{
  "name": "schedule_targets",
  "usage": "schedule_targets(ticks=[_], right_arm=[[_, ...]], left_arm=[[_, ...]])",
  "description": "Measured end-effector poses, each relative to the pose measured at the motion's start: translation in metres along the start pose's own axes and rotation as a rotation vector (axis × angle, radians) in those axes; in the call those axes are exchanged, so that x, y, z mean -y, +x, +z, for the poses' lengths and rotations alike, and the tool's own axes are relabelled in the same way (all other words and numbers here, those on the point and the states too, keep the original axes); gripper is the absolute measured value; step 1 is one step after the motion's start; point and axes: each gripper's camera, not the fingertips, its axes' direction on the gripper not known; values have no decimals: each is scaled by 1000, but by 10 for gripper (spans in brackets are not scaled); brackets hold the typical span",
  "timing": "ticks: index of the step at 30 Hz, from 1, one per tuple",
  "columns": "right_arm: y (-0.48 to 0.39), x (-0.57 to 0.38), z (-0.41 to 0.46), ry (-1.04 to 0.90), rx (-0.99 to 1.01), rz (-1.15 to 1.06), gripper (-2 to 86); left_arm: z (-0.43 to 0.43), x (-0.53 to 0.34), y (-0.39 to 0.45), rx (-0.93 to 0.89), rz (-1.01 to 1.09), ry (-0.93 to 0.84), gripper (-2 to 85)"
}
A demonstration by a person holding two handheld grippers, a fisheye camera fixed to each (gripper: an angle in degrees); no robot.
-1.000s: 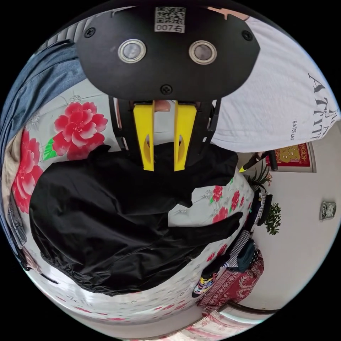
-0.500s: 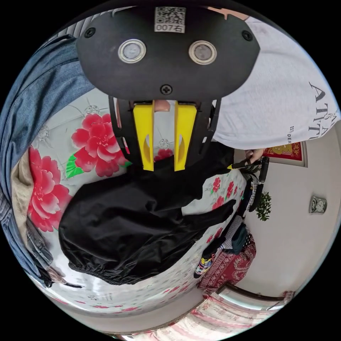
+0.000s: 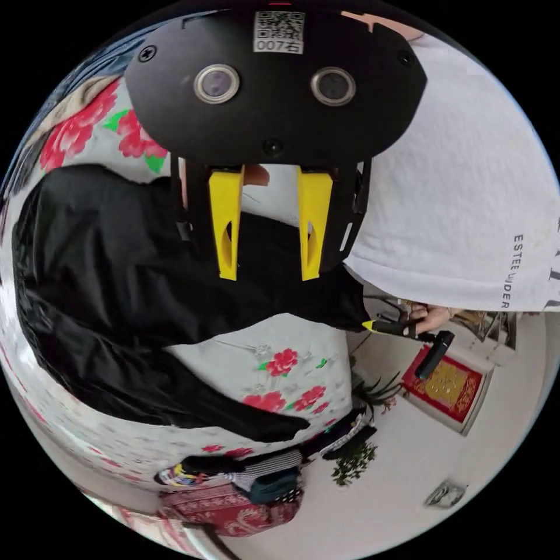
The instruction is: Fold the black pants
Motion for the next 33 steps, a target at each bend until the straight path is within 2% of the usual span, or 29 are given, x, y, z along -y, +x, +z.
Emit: schedule_targets(ticks=[5,8,11,14,20,23,26,28,33], right_arm=[[-22,29,65,-207,-100,-100,112],[-32,25,73,-153,-272,-101,87],[-29,23,72,-160,-279,-83,44],[-20,23,60,-163,-200,-55,11],[-7,12,21,-33,-68,77,-1],[-10,10,14,-12,-74,106,-2],[-17,13,8,16,-99,128,-2],[-20,16,4,37,-115,142,-2],[-21,21,-9,101,-135,195,-2]], left_arm=[[-14,-41,-12,43,-24,144,60],[-3,-72,-38,9,-132,140,67],[25,-98,-61,-75,-222,103,79],[58,-110,-69,-127,-243,53,94],[113,-104,-84,-202,-258,37,138],[137,-94,-81,-212,-177,5,162],[146,-86,-55,-202,15,-12,197],[145,-87,-26,-139,156,-14,212],[127,-109,12,-23,263,27,197]])
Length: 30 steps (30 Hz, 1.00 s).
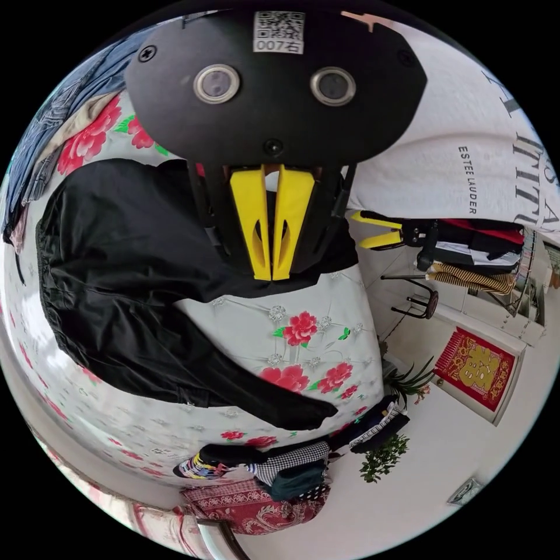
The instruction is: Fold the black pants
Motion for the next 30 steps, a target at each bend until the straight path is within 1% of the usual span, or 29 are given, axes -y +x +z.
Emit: schedule_targets(ticks=[2,5,10,14,15,16,17,18,19,20,23,26,28,29,30], right_arm=[[4,0,-6,26,2,50,-2],[8,0,-8,49,17,91,-2],[12,3,-3,48,34,124,-2],[13,2,-9,51,50,124,-2],[13,1,-12,51,51,119,-2],[13,0,-13,51,53,117,-2],[14,-3,-17,55,59,117,-2],[15,-4,-18,57,63,118,-2],[18,-7,-22,62,74,125,-2],[21,-9,-26,70,84,136,-2],[29,-14,-34,89,108,162,-2],[36,-15,-43,106,124,179,-2],[38,-14,-48,112,138,180,-2],[39,-12,-51,113,157,173,-2],[39,-11,-52,114,173,163,-2]], left_arm=[[-8,-9,9,19,7,25,185],[-4,-18,21,28,60,-4,173],[35,5,38,-13,144,-90,180],[66,29,50,44,171,-182,173],[70,36,53,61,169,-193,162],[71,40,55,78,155,-191,124],[70,41,56,88,147,-190,105],[66,43,58,112,142,-175,40],[60,42,61,137,161,-161,4],[58,42,62,138,178,-165,1],[39,36,58,76,220,-172,-7],[-10,26,42,-20,197,-110,-9],[-65,18,25,-129,195,-44,-9],[-81,16,20,-155,199,-21,-9],[-111,14,10,-225,224,9,-9]])
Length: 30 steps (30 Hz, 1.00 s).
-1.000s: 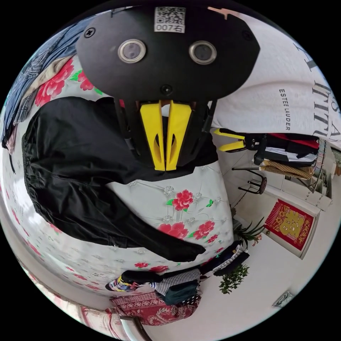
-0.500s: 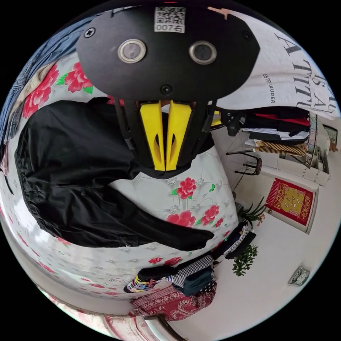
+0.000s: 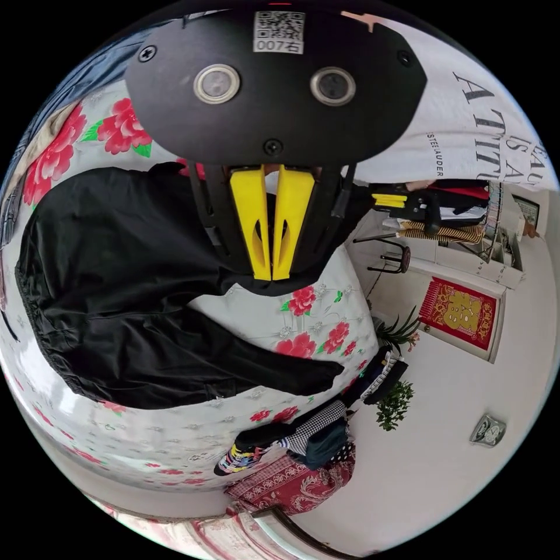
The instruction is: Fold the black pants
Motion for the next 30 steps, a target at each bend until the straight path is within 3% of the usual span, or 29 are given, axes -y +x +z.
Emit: schedule_targets(ticks=[4,6,8,10,13,18,26,30], right_arm=[[-19,15,-4,-29,99,-117,1],[-30,29,-5,-22,116,-165,3],[-42,51,-1,14,91,-181,10],[-46,68,10,22,63,-167,22],[-47,84,27,-44,82,-123,64],[-33,52,-7,8,-12,-50,81],[92,-70,-109,273,-120,601,76],[120,-83,-139,359,-132,705,75]], left_arm=[[-107,18,-24,-230,158,20,-7],[-144,39,-44,-199,184,41,-4],[-167,66,-84,-130,57,67,5],[-183,85,-160,132,-418,165,61],[-182,83,-191,209,-642,310,86],[-135,83,-162,366,-578,241,107],[-87,90,-128,384,-530,199,111],[-69,143,-116,411,-362,81,110]])
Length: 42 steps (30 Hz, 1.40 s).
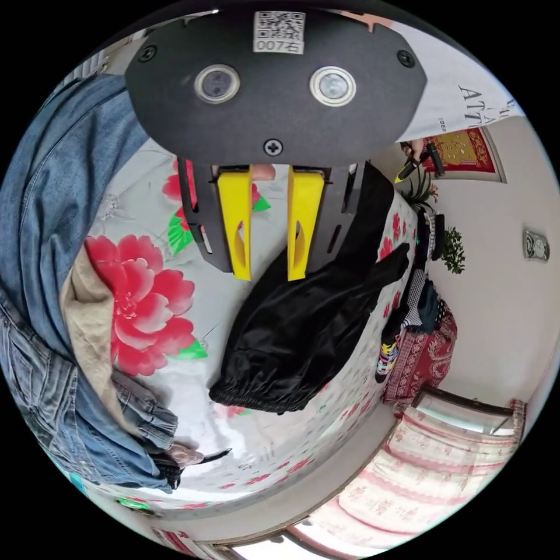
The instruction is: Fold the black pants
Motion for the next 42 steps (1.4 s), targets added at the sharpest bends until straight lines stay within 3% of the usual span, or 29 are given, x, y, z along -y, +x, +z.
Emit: schedule_targets(ticks=[6,10,16,19,23,27,30,42], right_arm=[[-2,44,24,-96,-5,15,78],[-12,58,56,-172,-5,-1,64],[-24,56,27,-158,-48,-112,6],[-15,38,-7,-146,-244,-158,4],[7,16,-35,-164,-309,-121,17],[-14,5,-69,7,-235,-87,31],[-42,8,-63,6,-177,-130,38],[-251,97,69,-172,-246,-544,84]], left_arm=[[23,28,47,158,100,-114,105],[28,21,61,133,113,-187,52],[36,-4,80,82,133,-314,-4],[24,-13,82,56,121,-280,-7],[-3,5,64,4,19,-171,1],[-25,62,22,-84,-142,-27,56],[-29,120,-1,-127,-196,30,91],[-8,342,10,329,78,-77,124]])
